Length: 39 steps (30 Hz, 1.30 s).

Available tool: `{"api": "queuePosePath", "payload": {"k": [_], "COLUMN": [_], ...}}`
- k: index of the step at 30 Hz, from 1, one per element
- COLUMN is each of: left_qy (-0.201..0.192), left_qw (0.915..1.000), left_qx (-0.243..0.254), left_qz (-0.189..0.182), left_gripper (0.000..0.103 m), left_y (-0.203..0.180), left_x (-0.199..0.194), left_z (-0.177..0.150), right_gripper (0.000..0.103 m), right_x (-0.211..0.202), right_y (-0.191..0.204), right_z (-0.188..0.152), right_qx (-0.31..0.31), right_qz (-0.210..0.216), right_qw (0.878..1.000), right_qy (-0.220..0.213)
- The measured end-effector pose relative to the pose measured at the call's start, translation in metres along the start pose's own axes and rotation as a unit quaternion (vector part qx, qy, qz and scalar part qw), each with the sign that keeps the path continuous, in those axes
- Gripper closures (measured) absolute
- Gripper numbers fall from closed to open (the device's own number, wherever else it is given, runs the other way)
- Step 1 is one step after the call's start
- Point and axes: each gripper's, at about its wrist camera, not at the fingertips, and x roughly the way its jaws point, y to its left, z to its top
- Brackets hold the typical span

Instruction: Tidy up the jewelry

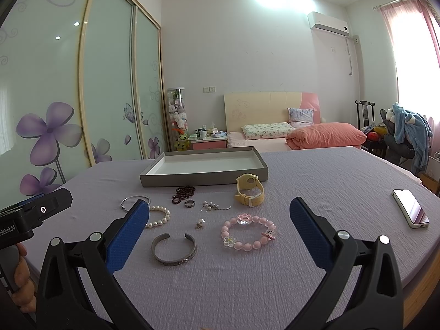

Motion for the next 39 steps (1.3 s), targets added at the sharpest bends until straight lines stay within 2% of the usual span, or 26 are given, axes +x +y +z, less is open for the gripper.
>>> {"api": "queuePosePath", "payload": {"k": [30,34,39], "left_qy": [0.002,0.011,0.036], "left_qw": [1.0000,0.9999,0.9991], "left_qx": [-0.001,-0.004,-0.011], "left_qz": [0.001,0.008,0.020], "left_gripper": [0.002,0.002,0.002], "left_y": [0.002,0.005,0.013], "left_x": [0.002,0.011,0.023], "left_z": [-0.001,-0.009,-0.013], "right_gripper": [0.001,0.001,0.001], "right_x": [0.001,0.009,0.028], "right_y": [0.003,0.000,-0.010], "right_z": [0.002,-0.006,-0.009], "right_qx": [0.002,0.005,0.015], "right_qz": [-0.001,-0.007,-0.024], "right_qw": [1.000,1.000,0.997], "right_qy": [0.004,0.019,0.065]}}
